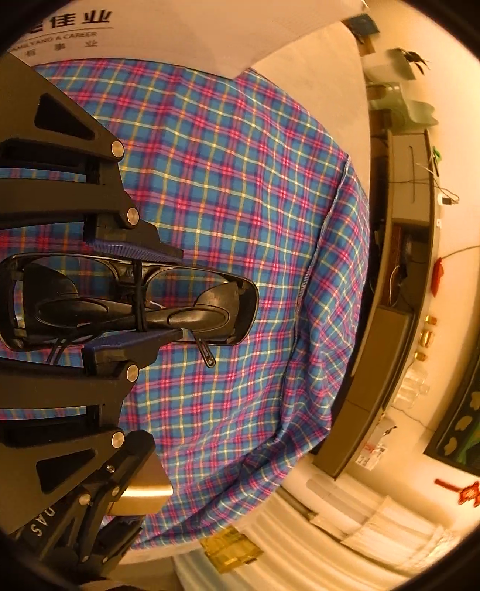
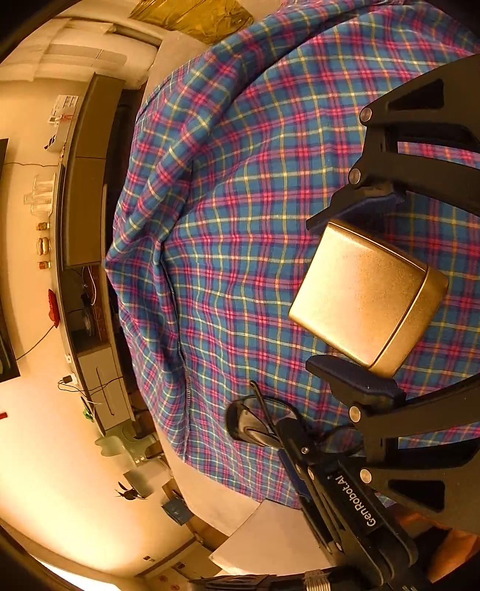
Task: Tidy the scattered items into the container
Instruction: 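Grasp the black glasses with the left gripper while the right gripper grasps the gold box, then carry the black glasses and gold box over the foam container with both grippers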
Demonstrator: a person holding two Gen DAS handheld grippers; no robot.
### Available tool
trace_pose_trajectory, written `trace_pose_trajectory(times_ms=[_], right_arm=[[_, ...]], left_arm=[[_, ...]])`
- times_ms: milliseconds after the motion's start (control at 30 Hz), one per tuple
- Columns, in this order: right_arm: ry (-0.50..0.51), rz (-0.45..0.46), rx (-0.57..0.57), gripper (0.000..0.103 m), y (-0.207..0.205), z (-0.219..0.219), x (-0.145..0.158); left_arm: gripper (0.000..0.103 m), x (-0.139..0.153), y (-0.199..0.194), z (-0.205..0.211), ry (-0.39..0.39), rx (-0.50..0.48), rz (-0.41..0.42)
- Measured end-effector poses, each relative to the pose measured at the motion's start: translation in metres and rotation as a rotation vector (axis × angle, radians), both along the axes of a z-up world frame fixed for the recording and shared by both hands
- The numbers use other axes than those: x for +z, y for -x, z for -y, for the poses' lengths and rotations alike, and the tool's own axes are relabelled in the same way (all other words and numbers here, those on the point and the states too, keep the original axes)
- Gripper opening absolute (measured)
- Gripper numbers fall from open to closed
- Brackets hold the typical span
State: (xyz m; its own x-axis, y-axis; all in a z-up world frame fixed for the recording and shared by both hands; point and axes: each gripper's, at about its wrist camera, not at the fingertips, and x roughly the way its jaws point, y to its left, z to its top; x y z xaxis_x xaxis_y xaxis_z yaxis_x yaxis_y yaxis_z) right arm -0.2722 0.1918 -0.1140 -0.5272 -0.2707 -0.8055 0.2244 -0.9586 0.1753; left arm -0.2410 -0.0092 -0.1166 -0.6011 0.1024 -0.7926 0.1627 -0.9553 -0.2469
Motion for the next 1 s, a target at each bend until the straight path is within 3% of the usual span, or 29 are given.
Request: trace_pose_trajectory(times_ms=[433, 1000], right_arm=[[0.082, 0.013, -0.024, 0.068, -0.016, -0.015, 0.019], [0.15, -0.079, 0.047, 0.068, -0.073, 0.007, 0.08]], left_arm=[[0.036, 0.034, -0.03, -0.006, 0.001, -0.015, -0.038], [0.036, 0.097, -0.098, 0.0, 0.052, -0.091, -0.153]])
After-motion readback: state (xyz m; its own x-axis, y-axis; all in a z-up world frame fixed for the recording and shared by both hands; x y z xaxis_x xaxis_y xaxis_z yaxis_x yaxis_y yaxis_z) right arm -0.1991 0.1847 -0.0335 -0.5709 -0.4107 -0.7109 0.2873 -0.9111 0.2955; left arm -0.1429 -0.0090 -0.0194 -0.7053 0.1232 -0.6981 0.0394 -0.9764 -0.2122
